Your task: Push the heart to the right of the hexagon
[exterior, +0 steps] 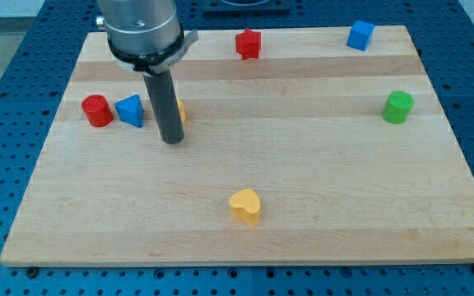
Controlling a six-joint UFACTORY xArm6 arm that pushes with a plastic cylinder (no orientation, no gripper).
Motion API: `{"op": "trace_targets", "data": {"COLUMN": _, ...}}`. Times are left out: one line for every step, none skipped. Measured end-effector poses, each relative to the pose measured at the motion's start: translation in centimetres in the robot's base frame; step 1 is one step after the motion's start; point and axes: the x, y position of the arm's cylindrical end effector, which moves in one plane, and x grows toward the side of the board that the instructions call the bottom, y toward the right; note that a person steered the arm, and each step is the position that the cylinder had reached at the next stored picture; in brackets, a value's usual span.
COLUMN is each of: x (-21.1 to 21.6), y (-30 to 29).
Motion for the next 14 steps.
{"op": "trace_targets", "data": {"x": 4.2, "y": 0.6}}
{"op": "trace_targets", "data": {"x": 8.1, "y": 1.4}}
{"op": "trace_targets", "data": {"x": 12.0, "y": 3.5}}
{"op": "trace_targets", "data": {"x": 14.1, "y": 6.8}}
{"op": "trace_targets", "data": {"x": 14.1, "y": 10.4}}
{"op": "trace_targets", "data": {"x": 13.8, "y": 12.0}}
{"op": "trace_targets", "data": {"x": 12.5, "y": 12.0}}
{"op": "trace_targets", "data": {"x": 10.8, "y": 12.0}}
{"op": "trace_targets", "data": {"x": 10.1, "y": 11.4}}
{"op": "trace_targets", "data": {"x": 10.1, "y": 10.1}}
{"op": "trace_targets", "data": {"x": 9.8, "y": 9.4}}
{"op": "trace_targets", "data": {"x": 8.3, "y": 8.8}}
{"op": "trace_targets", "data": {"x": 6.7, "y": 8.7}}
{"op": "trace_targets", "data": {"x": 4.8, "y": 8.7}}
